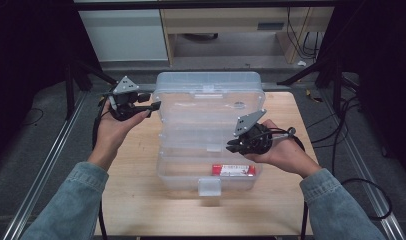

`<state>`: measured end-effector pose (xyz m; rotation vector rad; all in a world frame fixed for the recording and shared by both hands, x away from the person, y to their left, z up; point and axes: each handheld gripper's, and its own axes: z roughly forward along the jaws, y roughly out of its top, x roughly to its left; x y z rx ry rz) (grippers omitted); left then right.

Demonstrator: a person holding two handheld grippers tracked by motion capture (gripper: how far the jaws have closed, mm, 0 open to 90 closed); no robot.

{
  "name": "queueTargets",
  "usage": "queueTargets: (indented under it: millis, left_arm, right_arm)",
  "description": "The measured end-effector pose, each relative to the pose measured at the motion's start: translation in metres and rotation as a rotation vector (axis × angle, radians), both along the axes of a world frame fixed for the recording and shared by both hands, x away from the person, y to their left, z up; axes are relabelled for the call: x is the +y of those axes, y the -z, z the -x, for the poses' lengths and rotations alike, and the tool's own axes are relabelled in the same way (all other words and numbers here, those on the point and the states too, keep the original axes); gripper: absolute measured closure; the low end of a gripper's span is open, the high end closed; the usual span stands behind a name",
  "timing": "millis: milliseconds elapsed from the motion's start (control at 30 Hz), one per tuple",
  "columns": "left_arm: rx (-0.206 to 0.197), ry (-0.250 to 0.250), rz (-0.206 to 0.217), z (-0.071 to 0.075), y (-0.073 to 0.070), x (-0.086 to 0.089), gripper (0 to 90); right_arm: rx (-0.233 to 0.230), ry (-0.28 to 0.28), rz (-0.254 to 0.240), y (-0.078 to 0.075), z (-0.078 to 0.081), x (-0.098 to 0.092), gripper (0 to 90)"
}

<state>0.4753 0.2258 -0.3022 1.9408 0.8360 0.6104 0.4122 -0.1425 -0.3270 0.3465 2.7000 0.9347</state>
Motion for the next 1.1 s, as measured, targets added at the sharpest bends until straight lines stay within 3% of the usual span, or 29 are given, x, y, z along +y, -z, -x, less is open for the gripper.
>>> queueTargets:
  millis: [67,233,567,667,733,933,1100]
  left_arm:
    - [0.010,0.001,0.026,-0.002,0.001,0.000,52.8]
    - [0.014,0.005,0.031,-0.003,0.002,-0.001,55.1]
    - [0.025,0.006,0.034,0.002,-0.003,-0.004,59.2]
    - [0.012,0.017,0.047,0.001,-0.003,-0.004,60.7]
    - [0.033,0.001,0.044,0.003,-0.003,-0.004,61.3]
    - [0.026,-0.004,0.012,0.010,-0.001,-0.005,64.4]
    - [0.045,0.000,-0.012,0.018,0.000,-0.004,69.3]
  right_arm:
    - [0.006,0.000,-0.007,0.000,0.000,-0.001,80.4]
    - [0.023,0.005,-0.027,0.001,-0.002,-0.003,80.1]
    - [0.019,0.002,-0.017,0.002,0.001,-0.002,80.1]
    - [0.024,-0.001,-0.023,0.004,0.002,-0.003,80.2]
    - [0.030,-0.002,-0.026,0.005,0.003,-0.003,80.2]
    - [0.026,-0.004,-0.027,0.007,0.006,-0.004,78.6]
    - [0.030,-0.001,-0.028,0.008,0.007,-0.003,77.3]
